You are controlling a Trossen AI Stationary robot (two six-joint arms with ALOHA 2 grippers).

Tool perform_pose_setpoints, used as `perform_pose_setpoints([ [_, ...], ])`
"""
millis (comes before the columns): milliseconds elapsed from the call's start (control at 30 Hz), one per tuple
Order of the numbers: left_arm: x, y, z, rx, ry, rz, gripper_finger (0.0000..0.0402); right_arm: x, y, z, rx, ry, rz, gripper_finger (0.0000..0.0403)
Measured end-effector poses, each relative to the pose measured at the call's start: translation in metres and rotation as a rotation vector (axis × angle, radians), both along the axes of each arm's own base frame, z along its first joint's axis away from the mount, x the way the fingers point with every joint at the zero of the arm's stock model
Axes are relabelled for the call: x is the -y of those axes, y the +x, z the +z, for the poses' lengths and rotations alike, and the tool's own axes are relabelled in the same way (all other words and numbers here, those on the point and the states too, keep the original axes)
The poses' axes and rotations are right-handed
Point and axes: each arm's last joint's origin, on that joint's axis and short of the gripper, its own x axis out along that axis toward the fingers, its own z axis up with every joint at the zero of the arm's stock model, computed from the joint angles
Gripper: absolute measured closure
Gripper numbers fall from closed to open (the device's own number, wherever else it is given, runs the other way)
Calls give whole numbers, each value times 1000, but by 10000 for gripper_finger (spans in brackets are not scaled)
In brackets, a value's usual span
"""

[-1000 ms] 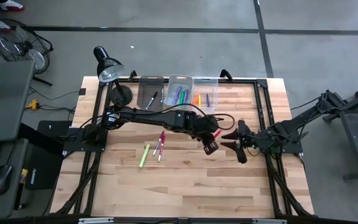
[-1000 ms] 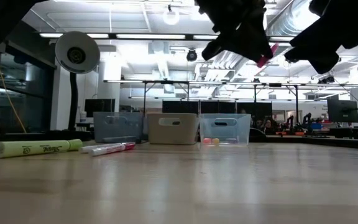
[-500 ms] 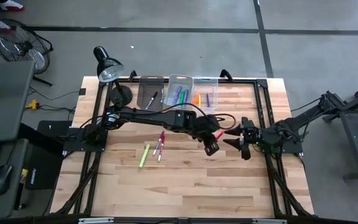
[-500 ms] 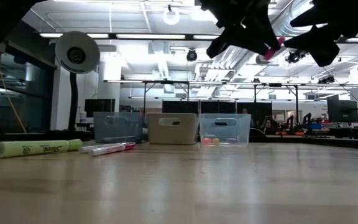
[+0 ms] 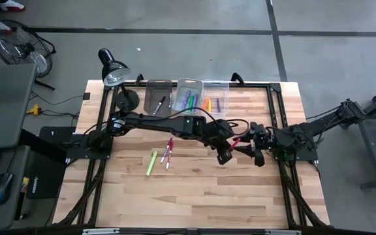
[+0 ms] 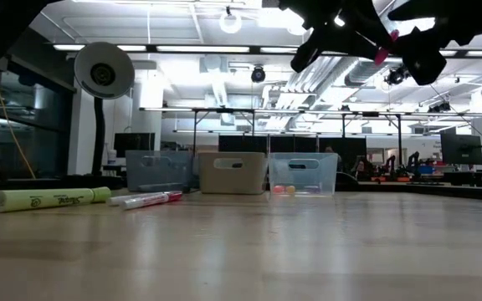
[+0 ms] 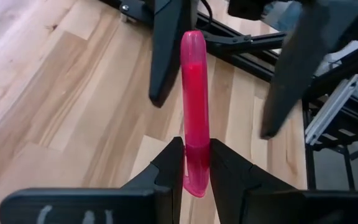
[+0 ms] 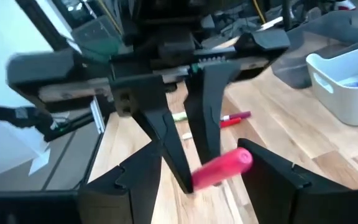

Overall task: Pick & Place Markers
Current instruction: Put the pink pen into the transparent bin

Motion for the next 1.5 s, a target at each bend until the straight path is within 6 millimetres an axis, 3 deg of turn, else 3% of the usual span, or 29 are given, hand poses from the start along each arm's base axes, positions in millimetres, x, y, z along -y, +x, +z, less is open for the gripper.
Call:
perform_pose_setpoints([
  [167,2,0,0,1,1,-6,342,0,-1,-3,-35,-13,12,220],
  [733,1,1,1,21,9,-6,342,0,-1,-3,-31,-27,2,360],
  [1167,1,1,1,25,36,-34,315,0,-1,-4,-41,-47,17,366],
  [1500,2,-1,-1,-9,44,-63,240,0,-1,-5,-54,-54,12,367],
])
